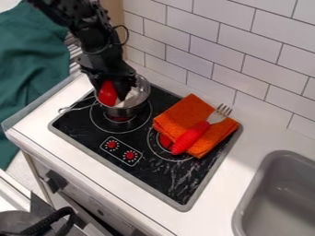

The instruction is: Take the red object out of the pot and put it on the left burner

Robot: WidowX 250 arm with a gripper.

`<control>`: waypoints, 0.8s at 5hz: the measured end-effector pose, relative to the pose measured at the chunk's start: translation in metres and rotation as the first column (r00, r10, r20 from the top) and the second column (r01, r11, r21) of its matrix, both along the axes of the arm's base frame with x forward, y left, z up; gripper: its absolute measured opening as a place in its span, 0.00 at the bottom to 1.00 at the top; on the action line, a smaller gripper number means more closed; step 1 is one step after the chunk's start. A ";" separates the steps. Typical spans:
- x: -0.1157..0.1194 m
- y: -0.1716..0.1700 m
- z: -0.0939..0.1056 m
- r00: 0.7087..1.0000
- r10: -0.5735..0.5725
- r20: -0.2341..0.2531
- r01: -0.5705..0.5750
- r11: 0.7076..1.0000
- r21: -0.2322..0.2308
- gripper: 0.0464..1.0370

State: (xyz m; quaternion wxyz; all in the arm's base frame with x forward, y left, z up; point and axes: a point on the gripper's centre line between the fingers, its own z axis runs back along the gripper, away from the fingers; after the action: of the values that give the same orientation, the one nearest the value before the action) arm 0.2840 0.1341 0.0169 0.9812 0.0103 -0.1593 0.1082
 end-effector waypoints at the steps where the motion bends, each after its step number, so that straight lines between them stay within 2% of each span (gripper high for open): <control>1: -0.030 -0.023 0.008 0.999 -0.029 -0.043 0.030 0.999 0.013 0.50; 2: -0.054 -0.051 0.006 0.995 -0.077 -0.062 0.078 0.997 0.017 0.50; 3: -0.065 -0.078 -0.002 0.984 -0.134 -0.114 0.137 0.991 0.011 0.50; 4: -0.064 -0.100 -0.008 0.978 -0.151 -0.142 0.152 0.988 -0.003 0.50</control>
State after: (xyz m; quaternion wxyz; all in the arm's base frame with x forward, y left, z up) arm 0.2198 0.0345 0.0093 0.9954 0.0096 -0.0899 0.0315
